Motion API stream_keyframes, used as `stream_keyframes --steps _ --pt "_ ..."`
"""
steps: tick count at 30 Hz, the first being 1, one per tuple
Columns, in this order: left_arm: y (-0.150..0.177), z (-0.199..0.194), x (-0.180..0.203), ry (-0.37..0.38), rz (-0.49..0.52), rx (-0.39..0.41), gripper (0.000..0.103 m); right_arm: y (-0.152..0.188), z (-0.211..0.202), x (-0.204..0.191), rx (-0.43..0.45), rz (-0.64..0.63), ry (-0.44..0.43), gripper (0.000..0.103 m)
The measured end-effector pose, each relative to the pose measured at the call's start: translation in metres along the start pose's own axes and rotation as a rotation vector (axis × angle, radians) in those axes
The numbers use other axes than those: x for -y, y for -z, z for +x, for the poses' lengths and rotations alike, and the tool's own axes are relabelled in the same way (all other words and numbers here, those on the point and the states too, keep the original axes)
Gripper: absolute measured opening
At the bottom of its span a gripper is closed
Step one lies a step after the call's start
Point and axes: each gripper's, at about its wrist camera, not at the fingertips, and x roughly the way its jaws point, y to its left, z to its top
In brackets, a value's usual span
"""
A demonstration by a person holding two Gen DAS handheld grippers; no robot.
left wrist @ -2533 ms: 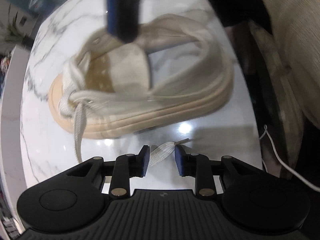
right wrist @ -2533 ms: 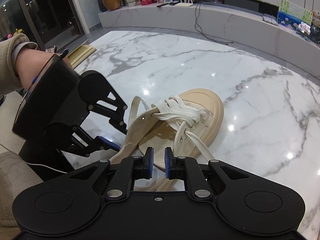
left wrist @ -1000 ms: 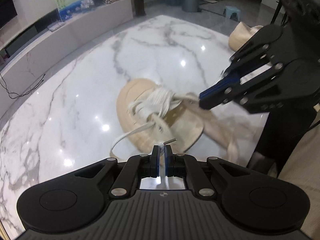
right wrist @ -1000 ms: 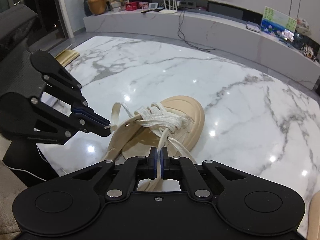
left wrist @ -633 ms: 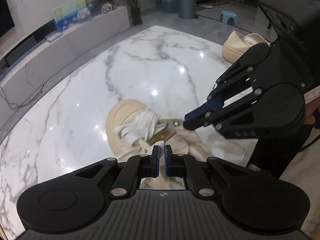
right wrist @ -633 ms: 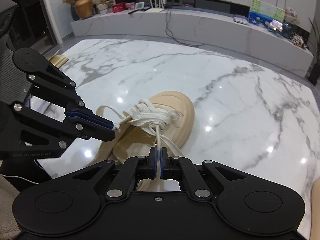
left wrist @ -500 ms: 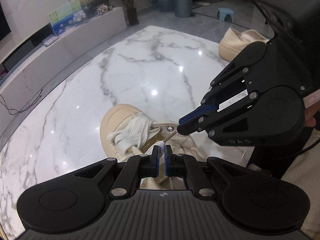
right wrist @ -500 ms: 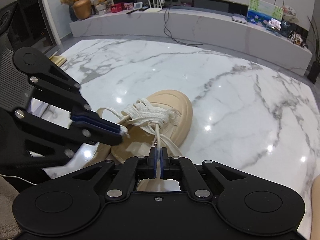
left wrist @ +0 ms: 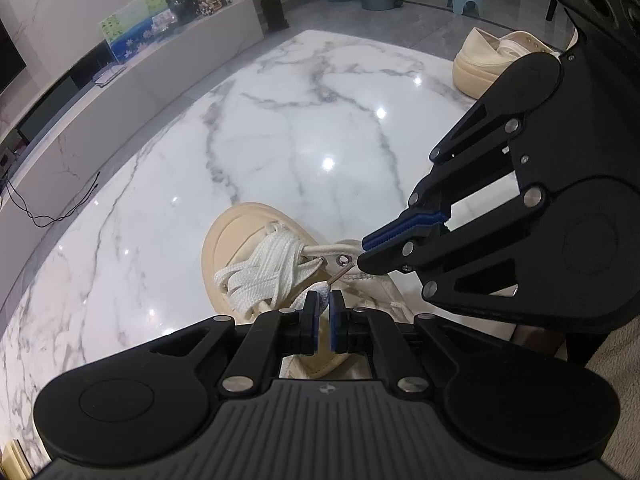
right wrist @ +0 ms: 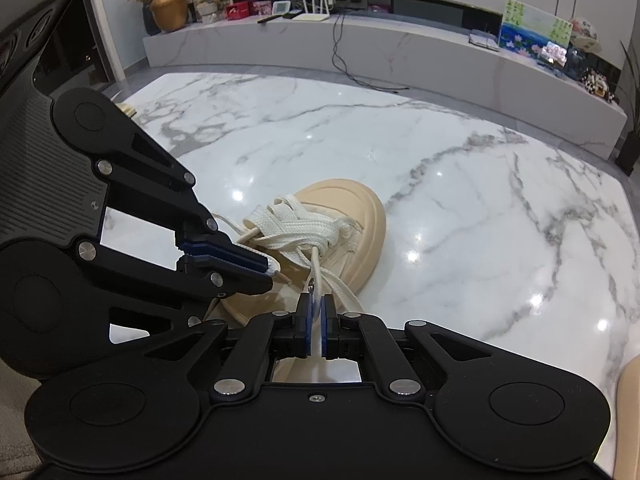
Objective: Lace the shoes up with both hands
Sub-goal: 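Push the lace tip into the next eyelet with the left gripper toward the right gripper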
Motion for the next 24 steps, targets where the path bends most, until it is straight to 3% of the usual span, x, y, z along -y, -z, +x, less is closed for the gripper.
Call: stream_keyframes --steps 11,24 --pt "-0.0014 -0.0002 -0.0015 0.003 -0.004 0.004 0.004 0.0008 -0.0037 0.0029 0.007 0.001 -0.024 0.002" --pt "-0.0008 0.0031 0.0048 -0.060 0.026 -0.030 0.004 -0.0004 -0.0085 0.0075 0.019 0.032 -0.073 0.002"
